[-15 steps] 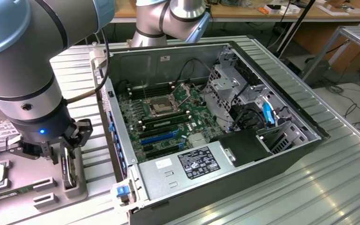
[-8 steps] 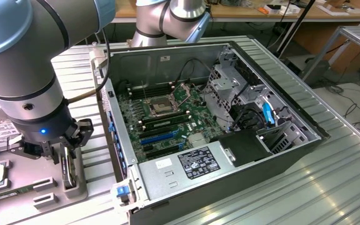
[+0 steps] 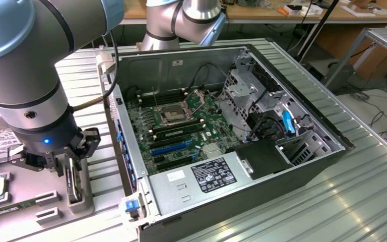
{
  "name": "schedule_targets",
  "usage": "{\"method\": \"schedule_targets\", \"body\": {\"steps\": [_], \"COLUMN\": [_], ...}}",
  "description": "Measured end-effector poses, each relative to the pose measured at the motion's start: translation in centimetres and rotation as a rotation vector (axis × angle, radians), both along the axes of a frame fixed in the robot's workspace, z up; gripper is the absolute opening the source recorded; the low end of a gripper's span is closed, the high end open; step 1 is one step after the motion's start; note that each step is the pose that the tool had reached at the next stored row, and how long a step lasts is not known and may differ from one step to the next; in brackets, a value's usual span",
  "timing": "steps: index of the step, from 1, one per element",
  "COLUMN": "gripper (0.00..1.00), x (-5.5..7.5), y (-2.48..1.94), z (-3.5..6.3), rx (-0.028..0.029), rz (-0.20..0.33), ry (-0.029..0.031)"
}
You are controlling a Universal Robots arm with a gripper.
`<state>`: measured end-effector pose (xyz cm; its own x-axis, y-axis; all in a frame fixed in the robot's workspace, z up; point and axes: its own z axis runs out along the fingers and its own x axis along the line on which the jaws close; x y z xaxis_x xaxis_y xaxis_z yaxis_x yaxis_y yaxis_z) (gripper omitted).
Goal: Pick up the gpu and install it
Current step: 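Pick up the gpu and move the gpu toward the slot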
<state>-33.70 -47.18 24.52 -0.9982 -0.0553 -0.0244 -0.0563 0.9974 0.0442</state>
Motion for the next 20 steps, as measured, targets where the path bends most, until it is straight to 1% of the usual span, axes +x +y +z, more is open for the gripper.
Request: {"method": "schedule_targets", "body": {"steps": [3, 4, 5, 9, 12, 20], "gripper": [0.38, 0.37, 0.3, 0.3, 0.27, 0.27], "x": [0.0, 0.0, 0.0, 0.0, 0.0, 0.01], "y": [0.0, 0.0, 0.0, 0.0, 0.0, 0.0], "z": [0.0, 0.0, 0.0, 0.0, 0.01, 0.0], "rx": [0.0, 0.0, 0.0, 0.0, -0.0001, 0.0], "rz": [0.0, 0.0, 0.0, 0.0, 0.0, 0.0], "ry": [0.0, 0.0, 0.0, 0.0002, 0.0001, 0.0]}}
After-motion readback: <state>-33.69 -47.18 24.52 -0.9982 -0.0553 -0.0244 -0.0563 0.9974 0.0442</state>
